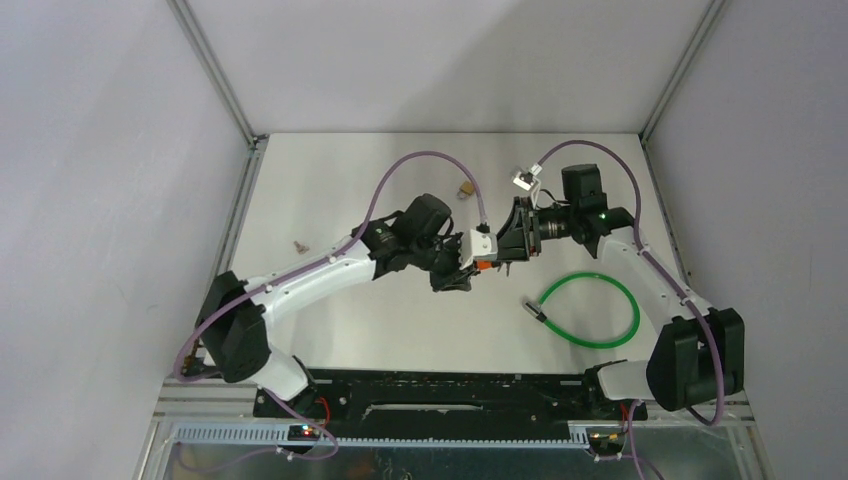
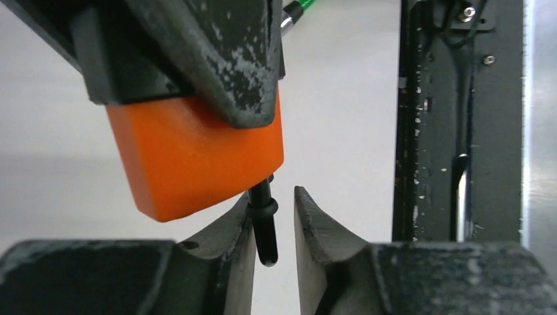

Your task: Unlock with the key

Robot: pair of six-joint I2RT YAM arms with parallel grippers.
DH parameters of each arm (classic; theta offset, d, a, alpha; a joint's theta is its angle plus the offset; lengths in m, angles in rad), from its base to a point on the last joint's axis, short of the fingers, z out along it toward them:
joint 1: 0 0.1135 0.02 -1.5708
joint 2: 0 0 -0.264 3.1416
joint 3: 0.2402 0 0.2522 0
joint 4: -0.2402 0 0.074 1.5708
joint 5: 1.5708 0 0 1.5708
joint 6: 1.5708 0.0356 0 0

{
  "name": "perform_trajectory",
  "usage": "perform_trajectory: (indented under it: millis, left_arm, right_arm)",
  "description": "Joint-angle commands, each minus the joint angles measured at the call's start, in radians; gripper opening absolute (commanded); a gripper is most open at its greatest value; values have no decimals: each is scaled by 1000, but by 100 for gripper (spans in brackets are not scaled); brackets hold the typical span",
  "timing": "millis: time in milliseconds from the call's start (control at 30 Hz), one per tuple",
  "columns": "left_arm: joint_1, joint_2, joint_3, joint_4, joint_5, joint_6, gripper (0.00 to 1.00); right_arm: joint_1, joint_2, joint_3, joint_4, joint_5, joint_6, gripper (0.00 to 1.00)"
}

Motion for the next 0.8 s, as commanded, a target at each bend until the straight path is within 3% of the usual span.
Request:
perform_trajectory:
  millis: [0,233,433,600,767]
  left_arm:
    - [40,15,69,-8,196,-88,28]
    - [103,50,106,-22,440,-189,25]
    - [120,86,141,-47,550,-234,36]
    - [141,90,145,-21,543,-284,45]
    - [170,55,147,8,409,-302,66]
  right_arm:
    - [-4,-41,8,49,-12,-26,0]
    - [1,-71,1,-20,44,-159,0]
    - [12,-161,-67,82,125,-161,0]
    - [11,-188,-82,92,135,-164,0]
    - [8,-177,-82,103,154,-139,0]
